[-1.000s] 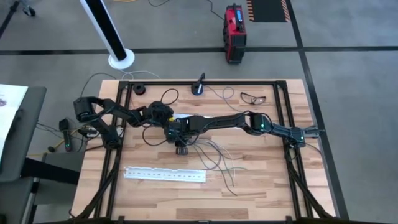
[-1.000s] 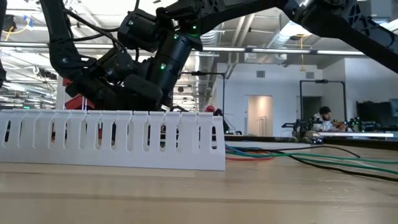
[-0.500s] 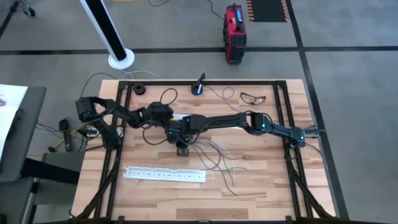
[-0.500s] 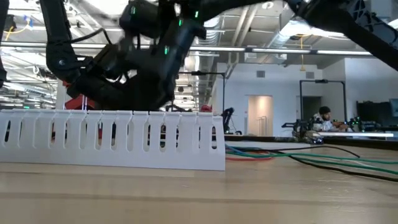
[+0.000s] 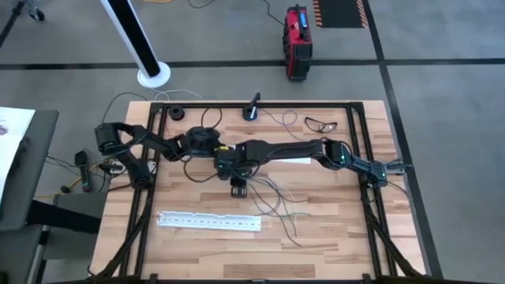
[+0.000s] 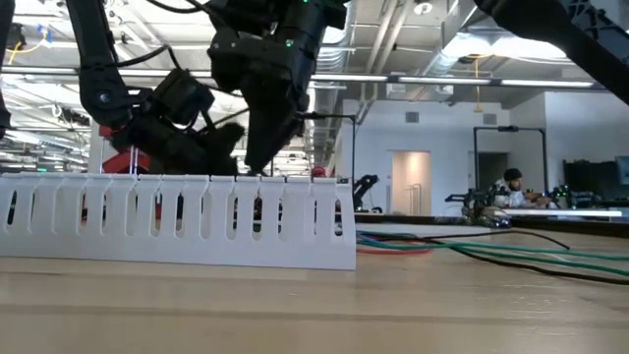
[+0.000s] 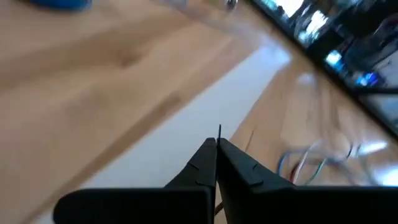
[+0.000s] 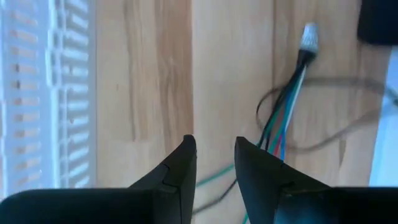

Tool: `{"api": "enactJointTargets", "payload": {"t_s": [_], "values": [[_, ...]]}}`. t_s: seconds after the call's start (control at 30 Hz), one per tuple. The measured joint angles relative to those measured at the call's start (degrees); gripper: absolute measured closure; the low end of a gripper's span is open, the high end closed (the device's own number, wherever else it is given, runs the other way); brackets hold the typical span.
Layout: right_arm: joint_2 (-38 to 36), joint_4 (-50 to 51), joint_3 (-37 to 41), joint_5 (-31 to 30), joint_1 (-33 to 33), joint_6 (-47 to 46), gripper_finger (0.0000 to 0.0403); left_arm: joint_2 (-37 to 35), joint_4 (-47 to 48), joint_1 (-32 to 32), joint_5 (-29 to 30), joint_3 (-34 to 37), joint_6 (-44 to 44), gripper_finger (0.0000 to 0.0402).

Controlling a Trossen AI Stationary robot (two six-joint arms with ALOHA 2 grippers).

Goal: Ziptie cables
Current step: Wrap the colored cables with the black zip tie

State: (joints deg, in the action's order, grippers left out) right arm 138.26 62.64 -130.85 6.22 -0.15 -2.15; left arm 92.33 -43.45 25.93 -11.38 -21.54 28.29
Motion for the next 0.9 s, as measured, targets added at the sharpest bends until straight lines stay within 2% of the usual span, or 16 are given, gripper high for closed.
{"api": "enactJointTargets", "payload": {"t_s": [0.13,0.47,0.77,0.9], "values": [[0.0,1.13,0.0,-0.53,0.92,0.0,0.0301,0.02,5.26,0.07,4.97,0.0,-0.56,0.0402],[0.77,-7.99,0.06,-0.9,2.11,-2.4,0.0301,-0.02,7.01,0.07,11.2,0.0,-2.09,0.0402],[0.7,-8.63,-0.02,-4.89,1.42,-5.19,0.0301,-0.04,7.78,0.07,12.02,-0.04,-1.76,0.0402],[0.53,-5.31,-0.02,-0.34,1.14,-7.34,0.0301,-0.04,7.99,-0.03,10.73,-0.04,-1.9,0.0402]]}}
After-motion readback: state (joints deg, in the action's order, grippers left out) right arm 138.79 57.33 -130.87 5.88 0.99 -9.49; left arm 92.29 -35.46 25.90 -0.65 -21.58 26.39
